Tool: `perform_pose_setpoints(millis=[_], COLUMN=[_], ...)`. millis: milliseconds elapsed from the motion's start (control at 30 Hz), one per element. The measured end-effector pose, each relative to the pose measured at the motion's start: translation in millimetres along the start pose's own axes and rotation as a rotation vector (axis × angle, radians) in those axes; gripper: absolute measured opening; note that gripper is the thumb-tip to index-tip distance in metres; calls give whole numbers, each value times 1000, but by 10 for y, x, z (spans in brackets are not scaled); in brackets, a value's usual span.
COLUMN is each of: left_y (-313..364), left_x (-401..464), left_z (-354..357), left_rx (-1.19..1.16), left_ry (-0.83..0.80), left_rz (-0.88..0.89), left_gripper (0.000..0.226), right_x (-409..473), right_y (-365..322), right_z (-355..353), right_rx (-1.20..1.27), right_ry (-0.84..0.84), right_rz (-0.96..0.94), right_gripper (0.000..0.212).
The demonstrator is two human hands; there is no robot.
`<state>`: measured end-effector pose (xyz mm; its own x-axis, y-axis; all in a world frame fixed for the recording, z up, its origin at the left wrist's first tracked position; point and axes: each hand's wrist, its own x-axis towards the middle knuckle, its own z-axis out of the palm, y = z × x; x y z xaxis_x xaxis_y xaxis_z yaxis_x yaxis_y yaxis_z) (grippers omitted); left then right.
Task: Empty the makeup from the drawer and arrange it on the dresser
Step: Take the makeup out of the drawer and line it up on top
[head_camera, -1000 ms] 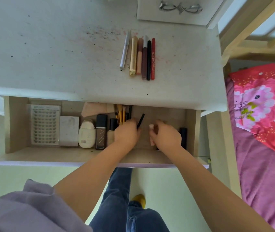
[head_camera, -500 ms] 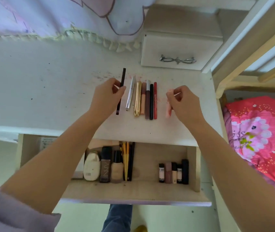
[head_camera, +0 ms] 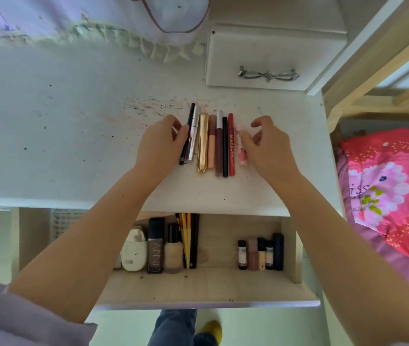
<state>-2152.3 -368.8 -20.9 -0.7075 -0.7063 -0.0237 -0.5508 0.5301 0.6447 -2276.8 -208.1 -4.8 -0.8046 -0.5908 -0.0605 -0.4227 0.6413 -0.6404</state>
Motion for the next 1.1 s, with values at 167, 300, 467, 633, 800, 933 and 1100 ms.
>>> perform_pose_setpoints(millis=[167,300,467,633,800,933,1100], left_y=[-62,-295,-527,-521,-530,-491,-489], left_x=[-981,-1768,-1807,-1662,-1600,-1641,-1819], left_z=[-30,306,778,1059,1188,1168,703], left_rx=[-95,-54,170,420,578,492,356], left_ry=[-37,-302,-452,-442,-524,-531,-567], left_rz=[165,25,-141,-92,-84,-110,88], left_gripper=[10,12,34,34,21,22,23], right_x=[-896,-1546,-1733,-1741,-1723,-1715,-1759], right_y=[222,712,1025,1068,1037,979,768], right_z=[-81,181,572,805,925,915,551], right_rx=[50,-229,-413,-568,-701,-664,-319], right_ry=[1,-298,-512,-435,-483,-483,-406], right_rz=[-192,-38,73,54,59,68,23], right_gripper=[12,19,30,29,22,16,15])
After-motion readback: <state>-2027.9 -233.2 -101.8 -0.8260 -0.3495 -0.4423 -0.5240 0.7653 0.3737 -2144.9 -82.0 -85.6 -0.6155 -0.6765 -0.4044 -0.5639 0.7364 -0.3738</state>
